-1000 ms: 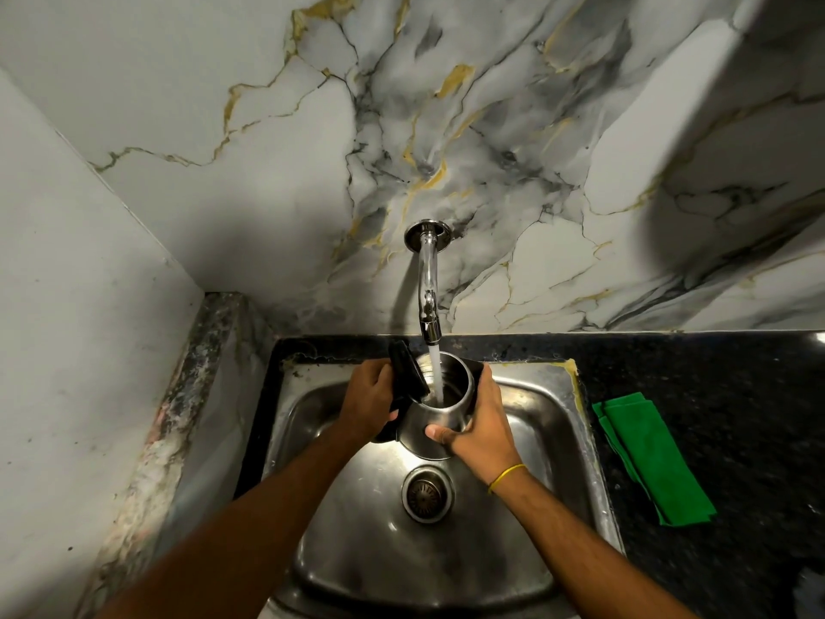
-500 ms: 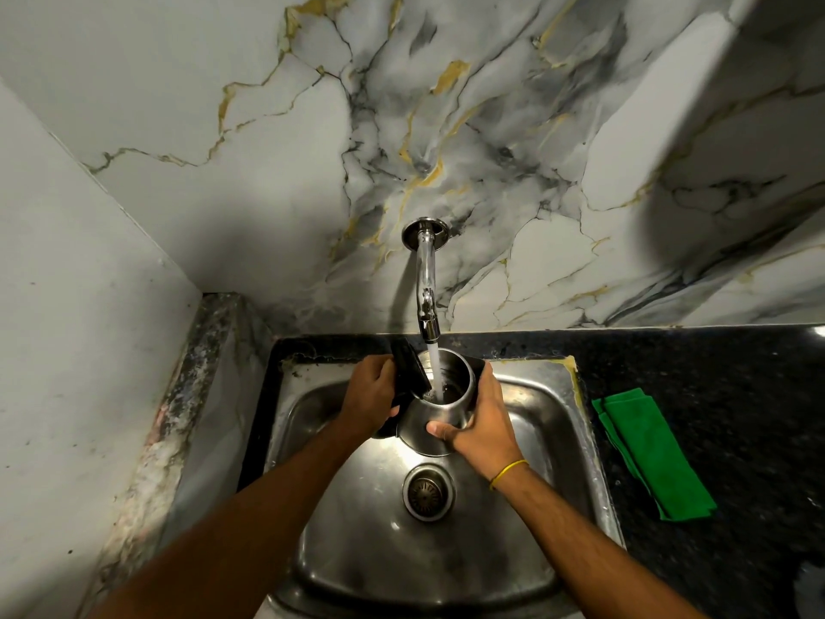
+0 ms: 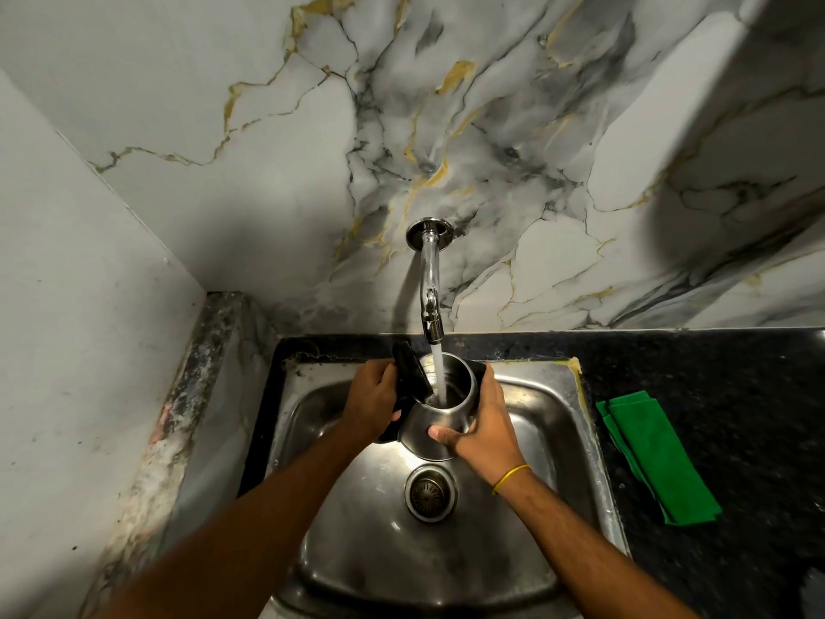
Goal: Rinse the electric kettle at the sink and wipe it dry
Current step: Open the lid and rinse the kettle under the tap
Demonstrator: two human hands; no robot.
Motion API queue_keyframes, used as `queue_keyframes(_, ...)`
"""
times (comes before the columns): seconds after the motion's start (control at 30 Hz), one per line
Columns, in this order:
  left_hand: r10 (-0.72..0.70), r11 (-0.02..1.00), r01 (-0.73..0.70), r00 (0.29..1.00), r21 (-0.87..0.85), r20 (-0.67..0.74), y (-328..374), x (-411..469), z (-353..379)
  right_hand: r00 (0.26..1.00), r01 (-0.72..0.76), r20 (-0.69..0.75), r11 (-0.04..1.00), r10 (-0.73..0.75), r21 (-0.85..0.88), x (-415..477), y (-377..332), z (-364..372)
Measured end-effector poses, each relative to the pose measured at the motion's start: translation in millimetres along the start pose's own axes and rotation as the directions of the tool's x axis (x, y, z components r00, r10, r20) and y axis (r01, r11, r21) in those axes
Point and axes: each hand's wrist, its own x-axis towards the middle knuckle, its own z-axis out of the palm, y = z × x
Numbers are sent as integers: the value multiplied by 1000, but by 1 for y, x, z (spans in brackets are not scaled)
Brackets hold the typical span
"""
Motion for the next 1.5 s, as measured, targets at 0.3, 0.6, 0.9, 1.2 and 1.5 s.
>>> queue_keyframes(0.3, 15, 1000, -15, 1000, -23, 4, 2, -2, 1, 1000, -24, -2, 1000, 24, -13, -1, 1, 0)
queue_keyframes(0.6, 2, 1000, -2, 1000, -6, -2, 1, 0, 0, 998, -59, 6, 998, 59, -11, 0, -2, 0)
queue_keyframes(0.9, 5, 1000, -6, 1000, -7, -27, 5, -2, -1, 999, -37, -2, 999, 37, -23, -2, -4, 2)
queue_keyframes(1.2, 13, 1000, -12, 999, 17, -34, 12, -8, 0, 1000, -21, -3, 1000, 21, -14, -4, -6, 0)
queue_keyframes(1.5, -38, 999, 39, 999, 38, -18, 9, -7, 0, 999, -34, 3, 999, 35, -22, -4, -4, 0)
